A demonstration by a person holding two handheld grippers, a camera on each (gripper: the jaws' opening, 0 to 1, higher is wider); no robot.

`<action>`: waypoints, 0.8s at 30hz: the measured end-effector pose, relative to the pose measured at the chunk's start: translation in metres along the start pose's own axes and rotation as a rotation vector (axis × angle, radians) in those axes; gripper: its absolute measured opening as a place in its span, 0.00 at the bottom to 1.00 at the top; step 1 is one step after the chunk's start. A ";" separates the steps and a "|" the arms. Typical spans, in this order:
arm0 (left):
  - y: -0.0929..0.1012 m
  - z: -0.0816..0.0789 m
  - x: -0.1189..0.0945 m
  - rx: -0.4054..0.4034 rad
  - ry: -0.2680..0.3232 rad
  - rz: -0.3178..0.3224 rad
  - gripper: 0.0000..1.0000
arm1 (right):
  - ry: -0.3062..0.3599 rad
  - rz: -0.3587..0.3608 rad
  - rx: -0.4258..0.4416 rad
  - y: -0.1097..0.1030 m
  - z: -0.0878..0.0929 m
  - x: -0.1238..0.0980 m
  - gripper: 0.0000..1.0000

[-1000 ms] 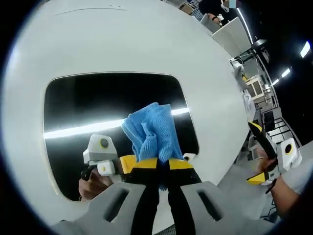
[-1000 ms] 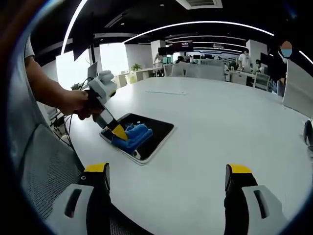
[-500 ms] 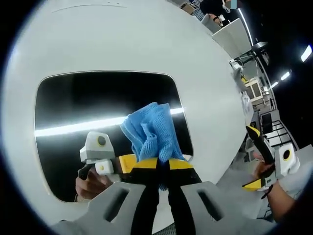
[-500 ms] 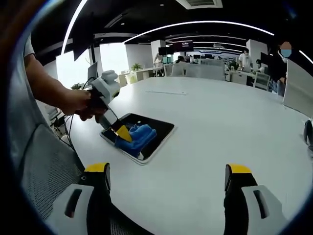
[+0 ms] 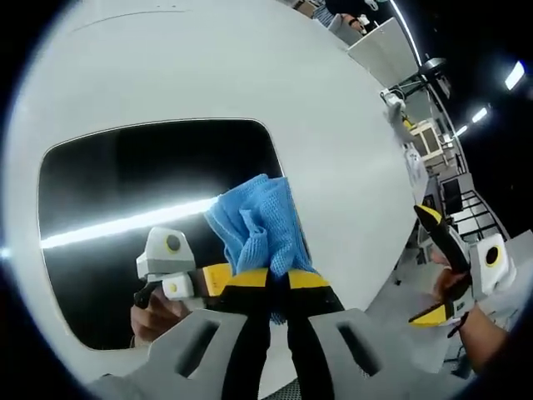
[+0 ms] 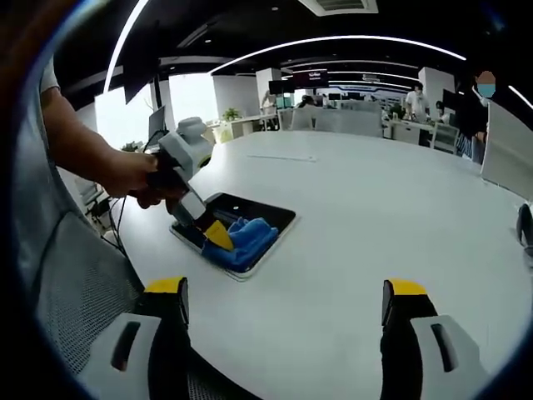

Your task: Wipe the mirror surface with the cleaning cloth until all visible marks leave the cleaned area.

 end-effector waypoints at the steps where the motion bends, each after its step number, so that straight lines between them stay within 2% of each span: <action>1: 0.000 0.000 0.000 -0.002 0.000 0.003 0.03 | 0.000 0.001 0.000 0.000 0.000 0.000 0.95; 17: 0.002 0.001 0.003 0.017 0.013 0.048 0.05 | -0.004 -0.003 -0.016 -0.001 0.000 0.000 0.95; 20: 0.003 0.002 0.002 0.020 0.019 0.039 0.04 | -0.005 -0.002 -0.012 0.000 0.001 0.000 0.95; 24: 0.003 0.001 0.002 -0.014 0.024 0.013 0.04 | -0.008 -0.005 -0.010 -0.001 0.001 0.000 0.95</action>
Point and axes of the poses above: the point that each gripper's makers call its tool centre point, and the gripper's own axes: x roughly forward along the fingers, y roughly to its right, z roughly out of its underside, the point moved 5 cm from there along -x, roughly backward along the fingers, and after that the axes turned 7 degrees about -x, right-handed, at the moved point
